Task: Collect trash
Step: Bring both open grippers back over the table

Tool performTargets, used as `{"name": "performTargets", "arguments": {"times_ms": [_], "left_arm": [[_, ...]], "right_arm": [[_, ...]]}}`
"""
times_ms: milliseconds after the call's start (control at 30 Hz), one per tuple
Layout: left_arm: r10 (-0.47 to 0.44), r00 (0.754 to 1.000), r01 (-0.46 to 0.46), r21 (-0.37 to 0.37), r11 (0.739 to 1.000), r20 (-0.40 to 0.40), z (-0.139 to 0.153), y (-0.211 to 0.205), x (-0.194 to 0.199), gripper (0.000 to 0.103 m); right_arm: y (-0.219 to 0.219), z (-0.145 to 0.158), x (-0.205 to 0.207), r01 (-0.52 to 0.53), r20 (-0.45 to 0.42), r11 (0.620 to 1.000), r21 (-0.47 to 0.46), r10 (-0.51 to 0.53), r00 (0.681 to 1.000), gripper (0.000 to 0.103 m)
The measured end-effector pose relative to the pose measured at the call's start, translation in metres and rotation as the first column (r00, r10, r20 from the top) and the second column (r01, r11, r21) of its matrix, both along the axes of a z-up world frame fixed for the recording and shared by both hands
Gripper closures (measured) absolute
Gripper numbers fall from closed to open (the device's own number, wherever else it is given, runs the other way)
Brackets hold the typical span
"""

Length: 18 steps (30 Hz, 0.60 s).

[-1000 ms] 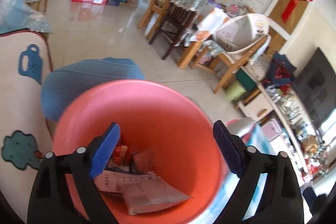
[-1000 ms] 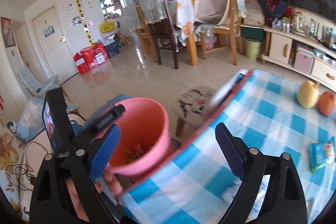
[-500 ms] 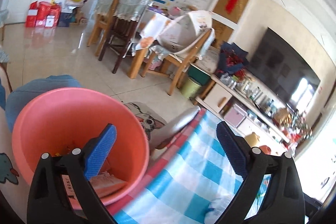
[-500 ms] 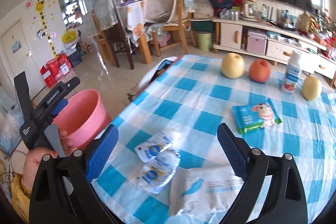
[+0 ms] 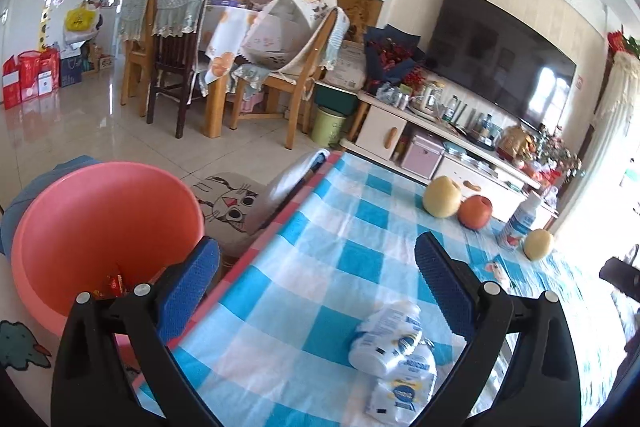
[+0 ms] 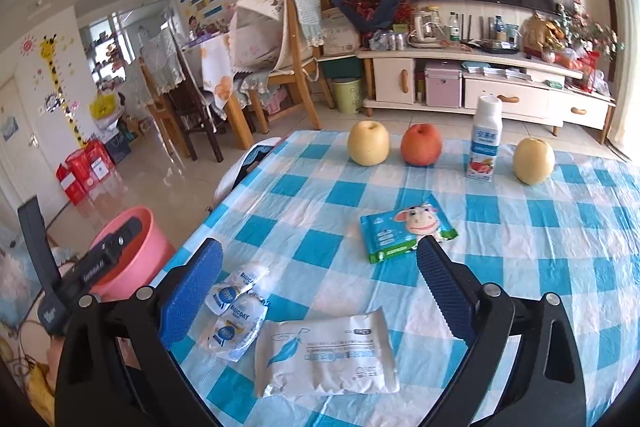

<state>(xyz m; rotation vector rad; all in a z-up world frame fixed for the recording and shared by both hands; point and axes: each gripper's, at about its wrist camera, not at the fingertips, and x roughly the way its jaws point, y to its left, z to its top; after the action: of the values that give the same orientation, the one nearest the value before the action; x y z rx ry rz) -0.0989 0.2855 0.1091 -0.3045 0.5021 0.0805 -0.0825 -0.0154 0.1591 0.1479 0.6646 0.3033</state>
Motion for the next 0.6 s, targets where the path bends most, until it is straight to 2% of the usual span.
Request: {"name": "performTargets", "arguments": {"times_ms": [400,600], "left_arm": [[-0.143,0.988,0.147,0.101,0.984,-0.051,-0.008,-0.064,-0.009,0.004],[-0.180,0.979,0.191,0.121,0.974,-0.091,-0.015,-0.082,-0.001,0.004]], "right_arm": [[-0.038,0.014,-0.014,0.057,0.059,0.998,0.002,-0.057,0.997,0.006],[-0.055,0.021,-0.018,0.093,0.088,0.996,-0.019,-0.091,0.992,0.006]]}}
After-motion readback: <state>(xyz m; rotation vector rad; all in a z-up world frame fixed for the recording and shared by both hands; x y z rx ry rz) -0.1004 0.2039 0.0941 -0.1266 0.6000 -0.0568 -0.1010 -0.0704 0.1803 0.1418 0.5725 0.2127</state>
